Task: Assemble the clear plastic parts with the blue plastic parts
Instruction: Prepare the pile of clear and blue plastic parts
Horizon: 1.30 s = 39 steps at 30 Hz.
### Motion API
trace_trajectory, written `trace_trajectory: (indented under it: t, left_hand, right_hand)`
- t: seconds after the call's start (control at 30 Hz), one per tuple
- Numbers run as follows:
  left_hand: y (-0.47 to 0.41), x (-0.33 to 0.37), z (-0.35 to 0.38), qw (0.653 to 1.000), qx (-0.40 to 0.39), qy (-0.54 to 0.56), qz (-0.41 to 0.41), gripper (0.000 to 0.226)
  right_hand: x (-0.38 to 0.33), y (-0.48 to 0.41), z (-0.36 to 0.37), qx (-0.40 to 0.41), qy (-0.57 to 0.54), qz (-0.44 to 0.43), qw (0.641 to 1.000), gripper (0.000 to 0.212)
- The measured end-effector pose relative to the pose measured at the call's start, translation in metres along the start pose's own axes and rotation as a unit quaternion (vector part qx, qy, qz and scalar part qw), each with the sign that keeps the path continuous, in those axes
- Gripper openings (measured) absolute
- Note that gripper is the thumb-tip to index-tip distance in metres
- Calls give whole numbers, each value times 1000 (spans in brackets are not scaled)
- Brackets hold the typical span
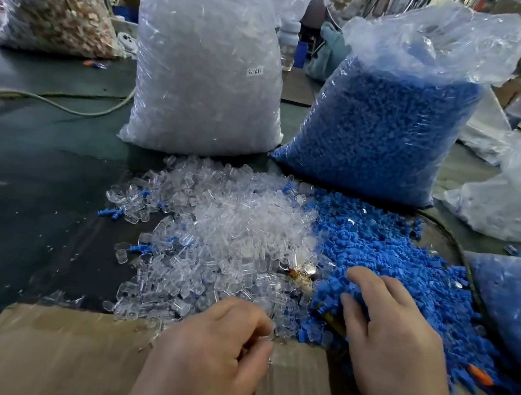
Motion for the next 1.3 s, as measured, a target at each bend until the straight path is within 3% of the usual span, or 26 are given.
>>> trace_trajectory:
  t: [0.3, 0.47, 0.7, 0.83, 0.97, 1.1, 1.3]
  left_hand:
    - [1, 1, -7, 1000, 15, -11, -6, 21]
    - [1, 1, -3, 1000, -5, 10, -10, 45]
    - [4, -2, -2, 1000, 6, 17, -8, 35]
    - [3, 1, -7, 999, 25, 48, -1, 20]
    - [5, -6, -11, 990, 36, 126, -55, 9]
    - [5, -11, -9, 973, 14, 209, -100, 6]
    - [5, -30, 9, 909, -18, 367, -196, 25]
  right_hand:
    - [-6, 3, 3, 25, -80, -21, 996, 20]
    - [-2, 1, 7, 1, -109, 11, 994, 22]
    - [5, 2, 6, -2, -182, 78, 980, 24]
    - [2, 1, 5, -3, -177, 49, 983, 25]
    - [2, 2, 6, 6, -192, 36, 981, 25]
    - [2, 4, 5, 6, -289, 63, 955, 19]
    - [-1, 7, 11, -27, -356, 93, 930, 22]
Point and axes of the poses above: each hand's wrist, its own y-axis away from the middle knuckle, its own z-axis out of the palm, x = y × z, the point moved 8 cm from there along -y, towards the middle knuckle, and after that the axes turned 11 degrees about -y, right-handed, at the moved point
